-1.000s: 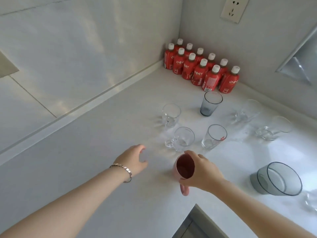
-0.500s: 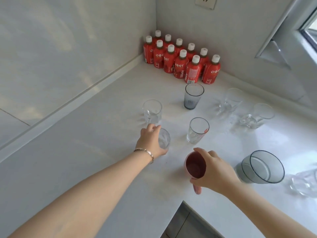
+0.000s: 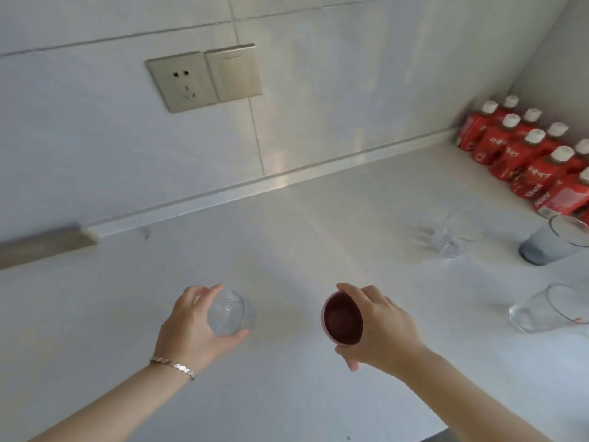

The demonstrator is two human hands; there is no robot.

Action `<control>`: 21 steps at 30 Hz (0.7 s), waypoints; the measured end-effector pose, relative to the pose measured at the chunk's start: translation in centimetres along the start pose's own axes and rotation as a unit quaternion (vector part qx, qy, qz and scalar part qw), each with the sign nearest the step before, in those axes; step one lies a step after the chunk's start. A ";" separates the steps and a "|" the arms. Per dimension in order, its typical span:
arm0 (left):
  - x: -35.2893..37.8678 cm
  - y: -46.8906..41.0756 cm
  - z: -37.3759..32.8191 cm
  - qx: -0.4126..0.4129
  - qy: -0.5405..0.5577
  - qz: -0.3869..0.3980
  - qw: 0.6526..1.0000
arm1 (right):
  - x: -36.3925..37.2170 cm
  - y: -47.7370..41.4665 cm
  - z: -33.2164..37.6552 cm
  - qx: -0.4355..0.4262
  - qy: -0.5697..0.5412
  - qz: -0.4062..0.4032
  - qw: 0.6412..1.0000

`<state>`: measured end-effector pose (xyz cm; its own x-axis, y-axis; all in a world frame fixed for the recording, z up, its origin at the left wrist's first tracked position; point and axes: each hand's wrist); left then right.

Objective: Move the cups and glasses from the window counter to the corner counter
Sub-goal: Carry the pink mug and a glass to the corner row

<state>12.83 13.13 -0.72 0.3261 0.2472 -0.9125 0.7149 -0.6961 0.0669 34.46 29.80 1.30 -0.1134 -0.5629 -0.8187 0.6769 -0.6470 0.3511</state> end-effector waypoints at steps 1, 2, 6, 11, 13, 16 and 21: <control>-1.4 0.3 2.8 -0.034 0.004 -0.017 0.999 | 0.8 -0.8 2.6 -0.023 0.007 0.008 1.000; -2.8 0.5 5.6 -0.063 0.008 -0.035 0.997 | 1.7 -1.6 5.3 -0.044 0.013 0.015 0.999; -8.3 1.9 16.8 -0.155 0.028 -0.097 0.983 | 6.3 -4.0 16.4 -0.107 0.014 0.039 0.993; -14.7 3.6 30.2 -0.220 0.034 -0.104 0.969 | 13.4 -5.4 29.6 -0.134 0.020 0.069 0.988; -16.6 3.6 35.2 -0.241 0.038 -0.098 0.965 | 16.0 -5.8 34.2 -0.138 0.024 0.077 0.987; -18.8 2.5 41.5 -0.251 0.022 -0.105 0.962 | 19.5 -6.4 40.3 -0.148 0.033 0.091 0.984; -21.0 -2.8 47.3 -0.261 0.006 -0.080 0.962 | 23.7 -7.3 46.8 -0.155 0.036 0.095 0.983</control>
<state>-25.25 -22.01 -0.80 0.1907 0.3339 -0.9231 0.9688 -0.2158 0.1221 -7.24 -2.90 0.55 0.0805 -0.6130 -0.7860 0.8714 -0.3396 0.3541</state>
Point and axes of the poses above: each hand's wrist, its own y-axis away from the middle knuckle, its own x-axis out of the palm, z = x × y, and after that the axes turned 2 degrees about -y, right-handed
